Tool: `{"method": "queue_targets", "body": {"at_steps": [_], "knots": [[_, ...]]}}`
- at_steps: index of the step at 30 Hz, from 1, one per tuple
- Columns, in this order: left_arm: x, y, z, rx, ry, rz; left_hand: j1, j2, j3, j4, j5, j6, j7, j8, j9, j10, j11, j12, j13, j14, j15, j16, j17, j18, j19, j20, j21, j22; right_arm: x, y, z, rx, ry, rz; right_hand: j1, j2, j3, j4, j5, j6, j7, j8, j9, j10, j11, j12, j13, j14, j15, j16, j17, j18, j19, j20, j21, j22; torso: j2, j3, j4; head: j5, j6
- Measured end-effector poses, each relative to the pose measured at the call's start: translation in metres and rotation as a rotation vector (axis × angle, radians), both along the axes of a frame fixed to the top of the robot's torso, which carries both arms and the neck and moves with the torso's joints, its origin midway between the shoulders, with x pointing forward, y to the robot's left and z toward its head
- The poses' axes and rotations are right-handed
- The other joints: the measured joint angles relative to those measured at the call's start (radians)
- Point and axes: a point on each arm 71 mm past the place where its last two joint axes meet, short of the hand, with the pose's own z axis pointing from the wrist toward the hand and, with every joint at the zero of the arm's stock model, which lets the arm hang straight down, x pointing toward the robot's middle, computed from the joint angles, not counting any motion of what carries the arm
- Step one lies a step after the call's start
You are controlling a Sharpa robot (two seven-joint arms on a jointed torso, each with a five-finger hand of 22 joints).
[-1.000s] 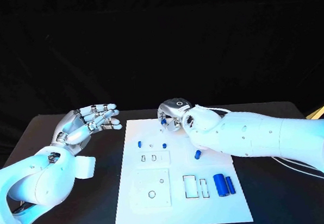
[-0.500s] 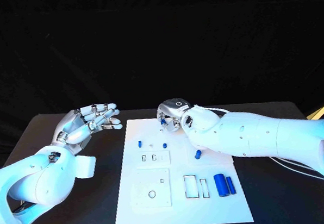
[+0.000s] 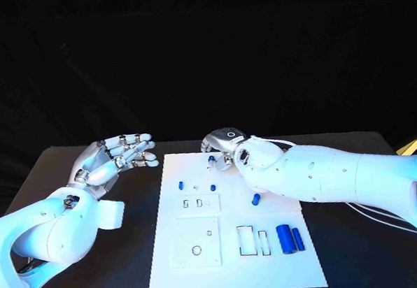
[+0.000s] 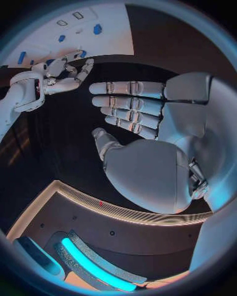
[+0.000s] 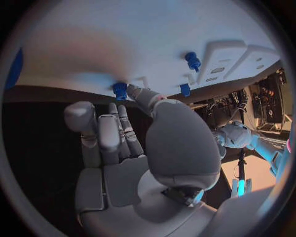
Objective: Assemble the parts on the task board
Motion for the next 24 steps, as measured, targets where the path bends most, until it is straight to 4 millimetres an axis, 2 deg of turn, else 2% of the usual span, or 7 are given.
{"method": "queue_targets", "body": {"at_steps": [1, 3, 5, 11, 15, 20, 24], "knots": [[0.0, 0.0, 0.0, 0.0, 0.0, 0.001, 0.0, 0.0, 0.0, 0.0, 0.0, 0.0, 0.0, 0.0, 0.0, 0.0, 0.0, 0.0, 0.0, 0.0, 0.0, 0.0, 0.0, 0.0, 0.0, 0.0, 0.0, 0.0, -0.001, -0.001, 0.0, 0.001, 0.001, 0.002, 0.071, 0.016, -0.154, 0.021, 0.002, -0.016, 0.009, -0.017, -0.01, -0.081, 0.013, 0.0, -0.004, -0.01, 0.009, -0.021, -0.039, 0.0, -0.001, 0.002, -0.049, -0.053, 0.0, -0.0001, -0.0006, 0.0, 0.0], [0.0, 0.001, 0.0, 0.001, 0.001, 0.002, 0.0, 0.0, 0.0, 0.0, 0.0, 0.0, 0.0, 0.0, 0.0, 0.0, 0.0, 0.0, 0.0, 0.0, 0.0, 0.0, 0.0, 0.0, 0.0, 0.0, 0.0, 0.0, -0.002, -0.004, 0.001, 0.003, 0.002, 0.003, 0.235, 0.0, -0.323, 0.229, 0.021, -0.022, -0.003, -0.031, -0.022, -0.176, 0.02, 0.0, -0.008, -0.01, 0.009, -0.032, -0.065, 0.0, -0.012, 0.013, -0.1, -0.093, 0.0, 0.0005, -0.0011, 0.0, 0.001], [0.001, 0.002, 0.0, 0.003, 0.001, 0.006, 0.0, 0.0, 0.0, 0.0, 0.0, 0.0, 0.0, 0.0, 0.0, 0.0, 0.0, 0.0, 0.0, 0.0, 0.0, 0.0, 0.0, 0.0, 0.0, 0.0, 0.0, 0.0, -0.005, -0.007, 0.002, 0.007, 0.003, 0.007, 0.298, -0.032, -0.375, 0.31, 0.021, -0.022, -0.003, -0.031, -0.026, -0.224, 0.021, 0.0, -0.009, -0.01, 0.009, -0.048, -0.092, 0.001, -0.013, 0.012, -0.135, -0.123, 0.0, 0.0012, -0.0014, 0.001, 0.002], [0.002, 0.009, 0.0, 0.008, 0.001, 0.022, 0.0, 0.0, 0.0, 0.0, 0.0, 0.0, 0.0, 0.0, 0.0, 0.0, 0.0, 0.0, 0.0, 0.0, 0.0, 0.0, 0.0, 0.0, 0.0, 0.0, 0.0, 0.0, -0.019, -0.026, 0.009, 0.032, 0.005, 0.012, 0.307, -0.042, -0.388, 0.321, 0.021, -0.036, -0.014, -0.031, -0.027, -0.237, 0.022, 0.0, -0.009, -0.028, 0.012, -0.052, -0.105, 0.001, -0.014, 0.011, -0.149, -0.138, 0.001, 0.0026, -0.0036, 0.003, 0.007], [0.002, 0.012, 0.0, 0.01, 0.001, 0.028, 0.0, 0.0, 0.0, 0.0, 0.0, 0.0, 0.0, 0.0, 0.0, 0.0, 0.0, 0.0, 0.0, 0.0, 0.0, 0.0, 0.001, 0.0, 0.0, 0.0, 0.0, 0.0, -0.026, -0.051, 0.022, 0.073, -0.001, -0.018, 0.303, -0.038, -0.387, 0.32, 0.021, -0.017, -0.002, -0.031, -0.027, -0.085, -0.001, 0.037, -0.006, -0.015, 0.0, -0.051, -0.098, 0.001, -0.002, -0.001, -0.148, -0.124, 0.001, 0.0036, -0.0063, -0.002, 0.011], [0.002, 0.016, 0.0, 0.013, 0.002, 0.035, 0.0, 0.0, 0.0, 0.0, 0.0, 0.0, 0.0, 0.0, 0.0, 0.0, 0.0, 0.0, 0.0, 0.0, 0.0, 0.0, 0.001, 0.0, -0.005, 0.005, 0.0, 0.0, -0.033, -0.092, 0.041, 0.162, 0.031, -0.099, 0.257, 0.008, -0.387, 0.32, 0.021, 0.04, 0.0, -0.031, -0.027, 0.064, -0.013, 0.109, 0.011, 0.005, -0.02, -0.01, -0.028, 0.0, 0.023, -0.025, -0.076, -0.035, 0.002, 0.0056, -0.0129, -0.006, 0.014], [0.002, 0.017, 0.0, 0.013, 0.002, 0.036, 0.0, 0.0, 0.0, 0.0, 0.0, 0.0, 0.0, 0.0, 0.0, 0.0, 0.0, 0.0, 0.0, -0.009, 0.002, 0.0, 0.001, 0.0, -0.005, 0.005, 0.0, 0.0, -0.034, -0.121, 0.046, 0.205, 0.086, -0.168, 0.227, -0.022, -0.372, 0.317, 0.021, 0.061, -0.005, -0.03, -0.027, 0.136, -0.026, 0.157, 0.047, 0.018, -0.035, 0.036, 0.044, -0.001, 0.05, -0.038, 0.001, 0.047, 0.002, 0.0081, -0.0177, -0.008, 0.015]]}}
